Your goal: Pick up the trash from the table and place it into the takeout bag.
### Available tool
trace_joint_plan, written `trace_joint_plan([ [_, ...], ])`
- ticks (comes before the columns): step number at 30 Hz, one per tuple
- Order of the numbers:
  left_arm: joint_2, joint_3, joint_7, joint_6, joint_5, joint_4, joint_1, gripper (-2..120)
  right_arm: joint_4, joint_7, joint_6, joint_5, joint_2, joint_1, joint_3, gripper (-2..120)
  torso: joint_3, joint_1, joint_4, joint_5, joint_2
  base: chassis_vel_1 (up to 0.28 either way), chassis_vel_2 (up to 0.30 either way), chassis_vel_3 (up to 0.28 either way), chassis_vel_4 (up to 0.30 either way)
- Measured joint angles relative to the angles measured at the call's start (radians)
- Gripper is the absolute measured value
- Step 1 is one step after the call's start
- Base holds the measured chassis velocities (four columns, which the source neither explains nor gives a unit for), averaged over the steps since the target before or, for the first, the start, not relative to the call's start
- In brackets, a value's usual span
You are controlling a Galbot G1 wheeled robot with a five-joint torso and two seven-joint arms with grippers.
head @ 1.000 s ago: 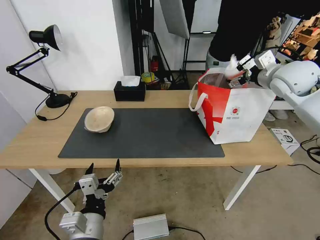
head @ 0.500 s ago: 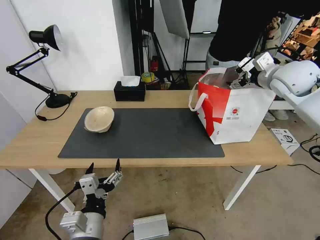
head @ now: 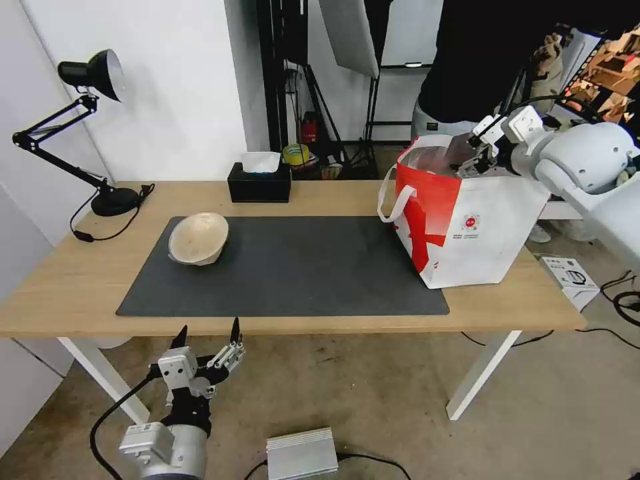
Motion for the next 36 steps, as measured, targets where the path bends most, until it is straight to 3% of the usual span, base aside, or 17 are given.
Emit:
trace_joint_plan([
  [2,0.000,0.000,0.000,0.000,0.000,0.000,0.000,100,0.009,0.037,0.000,0.031,0.002,-0.009,0.018,100,0.000,0.000,-0.0001,0.0000,0.000,0.000,0.000,0.000,0.000],
  [4,0.000,0.000,0.000,0.000,0.000,0.000,0.000,100,0.041,0.161,0.001,0.148,0.009,-0.033,0.067,100,0.000,0.000,-0.0001,-0.0001,0.000,0.000,0.000,0.000,0.000],
  [5,0.000,0.000,0.000,0.000,0.000,0.000,0.000,100,0.041,0.161,0.001,0.148,0.009,-0.033,0.067,100,0.000,0.000,-0.0001,-0.0001,0.000,0.000,0.000,0.000,0.000],
  [8,-0.001,0.000,0.000,0.000,-0.001,-0.002,-0.001,100,0.121,0.356,0.036,0.316,0.011,-0.073,0.132,100,0.000,0.000,0.0002,-0.0003,0.000,0.000,0.000,0.000,0.000],
  [14,-0.005,0.003,0.000,0.000,-0.001,-0.005,0.000,100,0.238,0.511,0.096,0.384,-0.012,-0.157,0.199,100,0.000,0.000,0.0000,0.0000,0.000,0.000,0.000,0.000,0.000],
  [17,-0.005,0.002,0.000,0.000,0.000,-0.008,0.002,100,0.331,0.605,0.189,0.389,-0.029,-0.264,0.276,100,0.000,0.000,0.0001,-0.0001,0.000,0.000,0.000,0.000,0.000],
  [25,-0.005,0.002,0.000,0.000,0.001,-0.016,0.006,100,0.466,0.673,0.370,0.380,-0.067,-0.496,0.446,100,0.000,0.000,-0.0003,0.0001,0.000,0.000,0.000,0.000,0.000],
  [28,-0.002,0.001,0.000,0.000,0.000,-0.017,0.006,100,0.561,0.702,0.468,0.336,-0.072,-0.656,0.525,100,0.000,0.000,0.0001,0.0000,0.000,0.000,0.000,0.000,0.000],
  [36,-0.006,-0.003,0.000,-0.001,-0.006,-0.030,0.013,100,0.704,0.775,0.586,0.230,0.003,-0.887,0.582,100,0.000,0.000,-0.0002,-0.0001,0.000,0.000,0.000,0.000,0.000],
])
